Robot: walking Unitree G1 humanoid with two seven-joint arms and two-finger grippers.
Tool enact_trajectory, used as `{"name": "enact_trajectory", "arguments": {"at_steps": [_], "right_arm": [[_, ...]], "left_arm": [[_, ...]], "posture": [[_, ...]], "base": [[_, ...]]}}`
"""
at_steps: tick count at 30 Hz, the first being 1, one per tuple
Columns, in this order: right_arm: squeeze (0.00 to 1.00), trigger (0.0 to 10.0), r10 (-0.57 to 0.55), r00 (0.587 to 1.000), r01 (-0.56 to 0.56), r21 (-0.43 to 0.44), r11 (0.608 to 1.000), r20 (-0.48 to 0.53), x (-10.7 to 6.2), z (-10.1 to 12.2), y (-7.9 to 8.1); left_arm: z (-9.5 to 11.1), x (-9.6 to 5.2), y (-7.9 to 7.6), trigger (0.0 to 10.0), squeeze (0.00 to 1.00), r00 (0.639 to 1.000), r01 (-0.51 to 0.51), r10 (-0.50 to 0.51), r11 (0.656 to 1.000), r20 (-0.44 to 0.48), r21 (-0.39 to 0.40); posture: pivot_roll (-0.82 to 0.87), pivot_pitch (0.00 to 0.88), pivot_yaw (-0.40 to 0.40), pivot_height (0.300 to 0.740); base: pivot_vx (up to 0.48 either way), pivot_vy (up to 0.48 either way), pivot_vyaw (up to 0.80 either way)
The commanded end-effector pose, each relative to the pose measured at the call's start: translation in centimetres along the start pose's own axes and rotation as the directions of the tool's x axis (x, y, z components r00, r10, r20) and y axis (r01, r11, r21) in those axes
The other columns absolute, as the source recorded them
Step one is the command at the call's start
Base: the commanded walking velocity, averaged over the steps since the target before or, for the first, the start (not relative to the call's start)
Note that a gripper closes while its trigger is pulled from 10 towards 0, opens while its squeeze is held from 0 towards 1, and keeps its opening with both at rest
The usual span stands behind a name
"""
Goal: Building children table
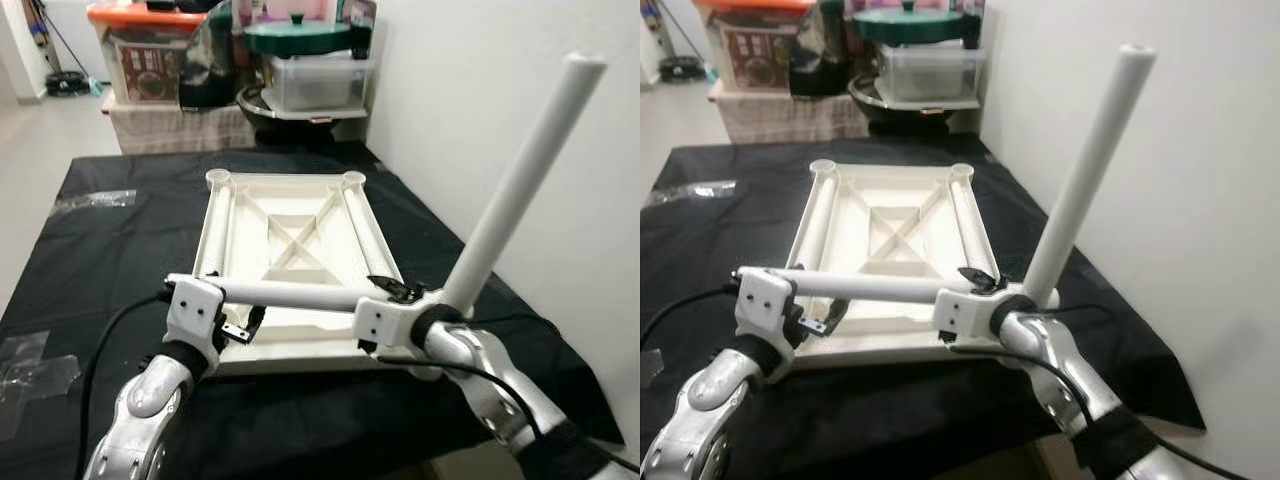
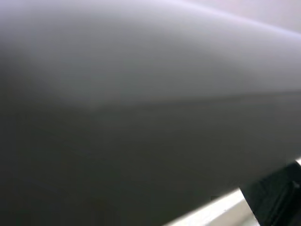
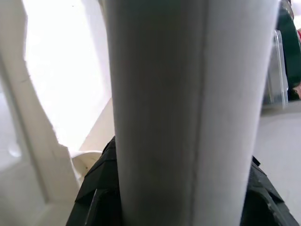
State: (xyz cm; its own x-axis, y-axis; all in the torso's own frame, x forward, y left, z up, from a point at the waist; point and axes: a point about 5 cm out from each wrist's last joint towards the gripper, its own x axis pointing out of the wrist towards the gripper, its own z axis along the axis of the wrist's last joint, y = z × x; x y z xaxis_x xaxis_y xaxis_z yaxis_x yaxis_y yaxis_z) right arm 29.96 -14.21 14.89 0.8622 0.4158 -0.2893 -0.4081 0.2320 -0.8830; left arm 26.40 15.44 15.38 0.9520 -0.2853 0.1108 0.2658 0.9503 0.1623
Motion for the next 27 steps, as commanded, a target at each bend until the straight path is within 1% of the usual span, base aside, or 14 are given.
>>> {"name": "enact_trajectory", "arguments": {"at_steps": [1,2,5,6,8,9,11,12,13,16,17,22,25,27], "right_arm": [[0.00,10.0,0.002,0.998,-0.003,0.011,1.000,0.055,-0.5,0.9,-0.1],[0.00,10.0,0.003,0.999,-0.003,0.015,1.000,0.055,-0.3,1.0,0.1],[0.00,10.0,0.004,0.999,-0.005,0.018,1.000,0.052,-0.2,1.2,0.1],[0.00,10.0,0.001,0.999,-0.002,0.023,1.000,0.053,0.1,1.3,0.1],[0.00,10.0,-0.006,0.998,0.004,0.037,0.999,0.055,0.4,2.0,-0.1],[0.00,10.0,-0.006,0.998,0.004,0.037,0.999,0.055,0.4,2.0,-0.1],[0.00,10.0,0.000,0.999,-0.002,0.047,0.999,0.051,0.3,2.4,0.0],[0.00,10.0,0.005,0.999,-0.008,0.050,0.999,0.049,0.2,2.4,0.2],[0.00,10.0,0.005,0.999,-0.008,0.050,0.999,0.049,0.2,2.4,0.2],[0.00,10.0,0.020,0.999,-0.023,0.056,0.998,0.045,0.0,2.6,0.6],[0.00,10.0,0.020,0.999,-0.023,0.056,0.998,0.045,0.0,2.6,0.6],[0.00,10.0,0.017,0.999,-0.020,0.073,0.997,0.044,0.0,2.7,0.8],[0.00,10.0,0.021,0.999,-0.025,0.075,0.997,0.041,0.0,2.7,0.9],[0.00,10.0,0.037,0.999,-0.040,0.078,0.996,0.037,-0.4,2.6,1.3]], "left_arm": [[-1.0,-0.1,0.2,10.0,0.00,0.999,-0.014,0.012,1.000,-0.050,-0.024],[-0.8,-0.1,-0.4,10.0,0.00,0.998,0.032,-0.033,0.999,-0.044,-0.032],[-0.7,0.0,-0.8,10.0,0.00,0.997,0.064,-0.066,0.997,-0.040,-0.036],[-0.6,-0.2,-1.5,10.0,0.00,0.991,0.125,-0.127,0.991,-0.036,-0.038],[-0.5,-1.1,-3.2,10.0,0.00,0.964,0.261,-0.261,0.965,-0.044,-0.011],[-0.5,-1.1,-3.2,10.0,0.00,0.964,0.261,-0.261,0.965,-0.044,-0.011],[-0.4,-2.0,-4.0,10.0,0.00,0.940,0.338,-0.336,0.941,-0.062,0.024],[-0.3,-2.4,-4.2,10.0,0.00,0.935,0.351,-0.348,0.935,-0.068,0.047],[-0.3,-2.4,-4.2,10.0,0.00,0.935,0.351,-0.348,0.935,-0.068,0.047],[0.4,-3.6,-4.0,10.0,0.00,0.941,0.336,-0.330,0.938,-0.073,0.085],[0.4,-3.6,-4.0,10.0,0.00,0.941,0.336,-0.330,0.938,-0.073,0.085],[0.7,-5.1,-2.8,10.0,0.00,0.964,0.260,-0.251,0.960,-0.091,0.101],[0.9,-5.3,-2.9,10.0,0.00,0.963,0.263,-0.255,0.960,-0.088,0.098],[1.4,-5.7,-3.4,10.0,0.00,0.953,0.299,-0.294,0.952,-0.077,0.066]], "posture": [[-0.03,0.000,-0.064,0.740],[-0.03,0.000,-0.063,0.740],[-0.03,0.000,-0.063,0.740],[-0.03,0.000,-0.062,0.740],[-0.02,0.000,-0.066,0.740],[-0.02,0.000,-0.066,0.740],[-0.01,0.000,-0.066,0.740],[-0.01,0.000,-0.066,0.740],[-0.01,0.000,-0.066,0.740],[0.01,0.000,-0.067,0.740],[0.01,0.000,-0.067,0.740],[0.02,0.000,-0.071,0.740],[0.02,0.000,-0.073,0.740],[0.03,0.000,-0.075,0.740]], "base": [[0.000,0.000,0.00],[0.000,0.000,0.00],[0.000,0.000,0.00],[0.000,0.000,0.00],[0.000,0.000,0.00],[0.000,0.000,0.00],[0.000,0.000,0.00],[0.000,0.000,0.00],[0.000,0.000,0.00],[0.000,0.000,0.00],[0.000,0.000,0.00],[0.000,0.000,0.00],[0.000,0.000,0.00],[0.000,0.000,0.00]]}}
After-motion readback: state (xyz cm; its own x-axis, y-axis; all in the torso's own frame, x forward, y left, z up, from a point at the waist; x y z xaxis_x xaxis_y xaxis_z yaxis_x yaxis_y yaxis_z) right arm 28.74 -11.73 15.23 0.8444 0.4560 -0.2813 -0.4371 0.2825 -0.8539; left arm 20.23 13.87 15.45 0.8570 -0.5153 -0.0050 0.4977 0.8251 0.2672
